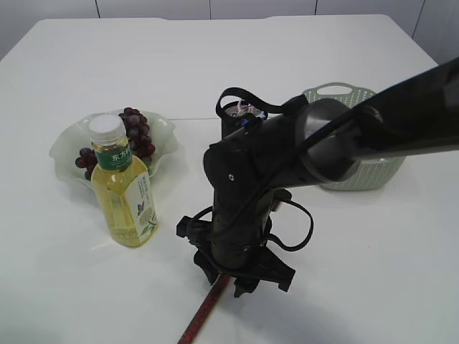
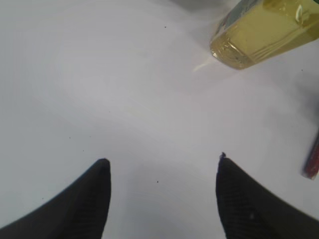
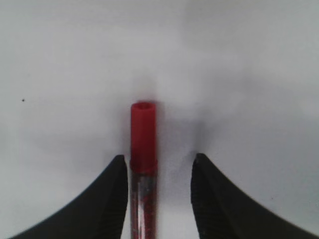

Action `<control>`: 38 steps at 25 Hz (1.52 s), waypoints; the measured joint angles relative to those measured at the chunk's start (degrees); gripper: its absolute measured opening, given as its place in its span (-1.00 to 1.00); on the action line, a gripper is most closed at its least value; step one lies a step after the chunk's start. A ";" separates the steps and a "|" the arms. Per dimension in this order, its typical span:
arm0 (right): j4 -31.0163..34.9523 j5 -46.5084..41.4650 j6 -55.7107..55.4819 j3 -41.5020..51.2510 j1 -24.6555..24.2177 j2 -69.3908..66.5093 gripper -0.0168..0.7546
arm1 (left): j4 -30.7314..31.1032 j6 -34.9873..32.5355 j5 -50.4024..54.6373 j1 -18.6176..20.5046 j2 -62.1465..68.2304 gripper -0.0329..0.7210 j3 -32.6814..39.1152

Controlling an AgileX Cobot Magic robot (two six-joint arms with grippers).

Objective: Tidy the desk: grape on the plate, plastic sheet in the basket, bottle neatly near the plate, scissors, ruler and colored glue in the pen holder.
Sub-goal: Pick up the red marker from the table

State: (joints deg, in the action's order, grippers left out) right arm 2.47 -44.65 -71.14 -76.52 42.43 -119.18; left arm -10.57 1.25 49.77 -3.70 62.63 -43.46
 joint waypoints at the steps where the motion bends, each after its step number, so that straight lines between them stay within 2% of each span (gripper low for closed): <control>1: 0.00 0.00 0.00 0.00 0.00 -0.15 -0.15 | 0.00 0.00 0.00 0.00 0.00 0.38 0.00; 11: -0.74 0.32 0.10 -0.08 0.00 -1.16 -0.15 | 0.00 0.00 0.00 0.00 0.00 0.38 0.00; 13: -0.64 0.32 0.10 -0.08 0.00 -1.16 -0.23 | 0.00 0.00 0.00 0.00 0.00 0.38 0.00; 18: -0.64 0.32 0.10 -0.08 0.00 -1.26 -0.64 | 0.00 0.00 0.00 0.00 0.00 0.38 0.00; 21: -0.64 0.82 2.03 -0.08 0.00 -1.26 -0.74 | 0.00 0.00 0.00 0.00 0.00 0.38 0.00; 26: 0.57 1.46 8.66 -0.08 0.00 -1.26 -0.76 | 0.00 0.00 0.00 0.00 0.00 0.38 0.00; 29: 5.17 2.60 18.16 -0.08 -0.77 -1.26 -0.76 | 0.00 0.00 0.00 0.00 0.00 0.38 0.00; 32: 12.68 3.57 31.16 -0.08 -2.57 0.04 -0.76 | 0.00 0.00 0.00 0.00 0.00 0.38 0.00; 35: 24.90 3.08 48.76 -0.08 -6.32 2.10 -0.76 | 0.00 0.00 0.00 0.00 0.00 0.38 0.00; 38: 40.48 0.04 69.25 -0.08 -11.39 3.97 -0.76 | 0.00 0.00 0.00 0.00 0.00 0.38 0.00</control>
State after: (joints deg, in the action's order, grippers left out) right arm 42.95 -44.61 -1.89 -76.60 31.03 -115.21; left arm -10.57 1.25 49.77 -3.70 62.63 -43.46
